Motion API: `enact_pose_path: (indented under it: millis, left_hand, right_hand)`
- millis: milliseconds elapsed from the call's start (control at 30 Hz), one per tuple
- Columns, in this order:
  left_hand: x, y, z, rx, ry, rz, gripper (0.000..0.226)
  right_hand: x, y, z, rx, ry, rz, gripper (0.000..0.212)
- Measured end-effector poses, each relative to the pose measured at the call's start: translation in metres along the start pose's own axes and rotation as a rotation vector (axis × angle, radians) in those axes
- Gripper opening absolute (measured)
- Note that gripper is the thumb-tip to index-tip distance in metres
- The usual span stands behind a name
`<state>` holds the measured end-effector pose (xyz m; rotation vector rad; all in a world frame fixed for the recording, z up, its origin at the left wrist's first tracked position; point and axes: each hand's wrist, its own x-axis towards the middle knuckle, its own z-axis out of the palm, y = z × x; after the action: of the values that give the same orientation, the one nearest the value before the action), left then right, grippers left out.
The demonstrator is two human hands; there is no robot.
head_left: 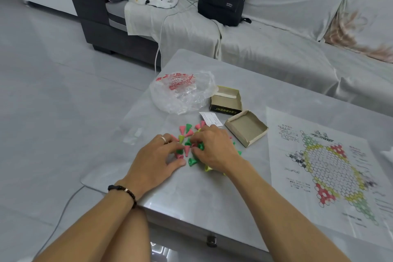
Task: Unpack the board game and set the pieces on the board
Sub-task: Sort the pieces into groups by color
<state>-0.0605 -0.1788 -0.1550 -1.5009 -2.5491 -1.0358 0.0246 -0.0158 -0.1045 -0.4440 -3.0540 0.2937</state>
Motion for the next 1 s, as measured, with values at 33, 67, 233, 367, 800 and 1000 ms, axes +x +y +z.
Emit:
enact_pose_path:
  millis: [33, 67, 233, 367, 800, 1000]
  left_hand:
    - [0.0, 0.0, -0.001, -0.009, -0.003, -0.004, 0.028]
    - [0.001, 0.0, -0.001, -0.01, 0.0, 0.0, 0.027]
    - [0.005, 0.006, -0.004, 0.013, -0.016, 0.022, 0.027]
    - [0.004, 0.009, -0.008, 0.111, 0.006, 0.013, 0.013]
    - [-0.012, 0.022, -0.023, 0.038, 0.005, -0.09, 0.017]
    - [-0.013, 0.0, -0.046, 0.111, -0.07, -0.147, 0.009]
  right_hand:
    - [0.001, -0.001, 0.001, -0.01, 0.005, -0.002, 0.023]
    - [0.001, -0.002, 0.002, -0.02, 0.014, 0.001, 0.021]
    - [0.001, 0.002, 0.001, -0.01, 0.03, -0.002, 0.019]
    - [-0.003, 0.008, 0.001, 0.02, 0.061, -0.032, 0.018]
    - [-0.033, -0.012, -0.008, 0.488, 0.192, 0.068, 0.012]
    - [-0.022, -0.045, 0.001, 0.385, 0.06, -0.013, 0.013]
